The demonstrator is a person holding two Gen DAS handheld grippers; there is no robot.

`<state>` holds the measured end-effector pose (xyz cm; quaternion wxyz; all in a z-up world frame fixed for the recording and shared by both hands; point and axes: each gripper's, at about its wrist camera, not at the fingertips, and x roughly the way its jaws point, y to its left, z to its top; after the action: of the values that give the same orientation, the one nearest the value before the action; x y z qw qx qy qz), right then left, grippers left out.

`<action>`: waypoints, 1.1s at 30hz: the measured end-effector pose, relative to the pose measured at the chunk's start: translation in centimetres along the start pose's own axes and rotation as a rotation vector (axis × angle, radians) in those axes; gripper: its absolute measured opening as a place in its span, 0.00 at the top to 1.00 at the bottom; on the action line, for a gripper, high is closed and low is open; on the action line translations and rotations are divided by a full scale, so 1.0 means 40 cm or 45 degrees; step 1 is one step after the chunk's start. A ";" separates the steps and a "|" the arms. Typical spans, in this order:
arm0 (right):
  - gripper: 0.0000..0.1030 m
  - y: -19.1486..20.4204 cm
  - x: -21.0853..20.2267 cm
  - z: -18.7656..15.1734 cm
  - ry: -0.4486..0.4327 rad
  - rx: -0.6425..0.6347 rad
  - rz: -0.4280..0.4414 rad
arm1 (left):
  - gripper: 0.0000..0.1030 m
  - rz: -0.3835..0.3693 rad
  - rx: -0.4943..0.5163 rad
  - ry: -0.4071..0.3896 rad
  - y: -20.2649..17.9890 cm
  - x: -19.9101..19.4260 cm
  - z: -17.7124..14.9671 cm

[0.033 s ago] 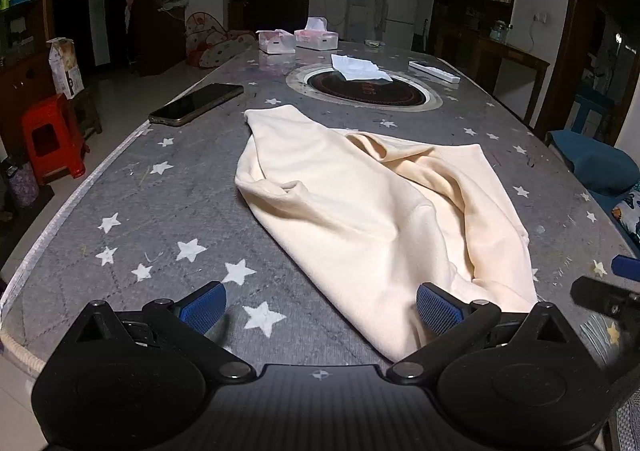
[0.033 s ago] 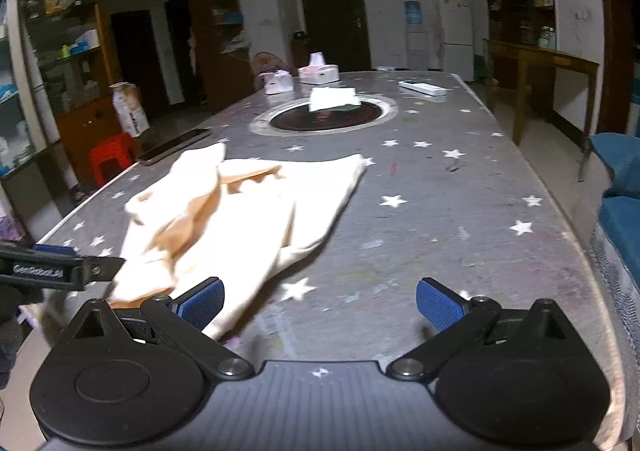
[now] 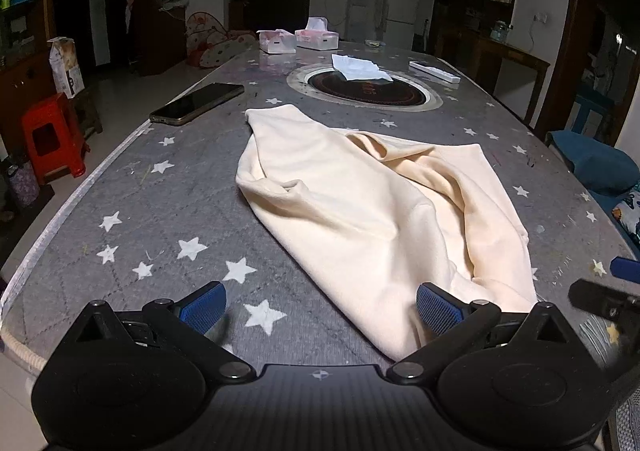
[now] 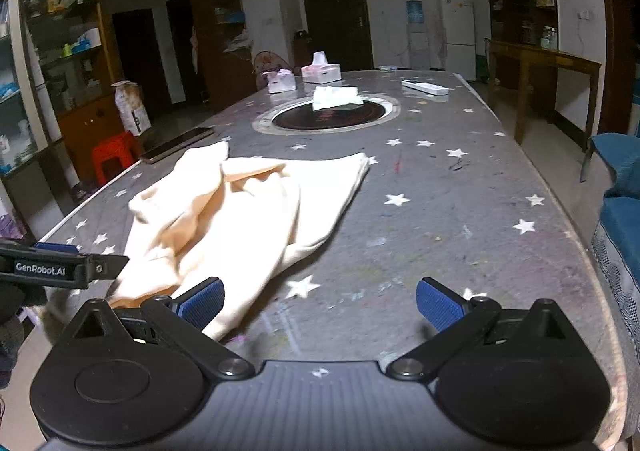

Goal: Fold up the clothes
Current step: 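Move both grippers toward the crumpled cream shirt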

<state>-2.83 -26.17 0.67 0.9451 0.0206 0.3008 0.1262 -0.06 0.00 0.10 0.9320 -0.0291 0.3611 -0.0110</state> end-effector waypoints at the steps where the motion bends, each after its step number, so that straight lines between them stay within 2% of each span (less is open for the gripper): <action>1: 0.00 0.007 -0.001 -0.003 0.008 -0.003 0.006 | 0.00 -0.001 0.001 0.002 -0.001 -0.001 0.000; 10: 0.00 0.058 -0.013 -0.022 0.066 -0.038 0.068 | 0.00 0.000 0.017 0.002 0.009 -0.012 -0.028; 33: 0.00 0.105 -0.061 -0.039 0.033 -0.108 0.079 | 0.00 -0.002 0.007 -0.001 -0.008 -0.059 -0.060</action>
<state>-6.58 -22.79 1.24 0.9368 -0.0118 0.3067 0.1682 -3.42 -0.33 -0.06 0.9322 -0.0267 0.3607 -0.0128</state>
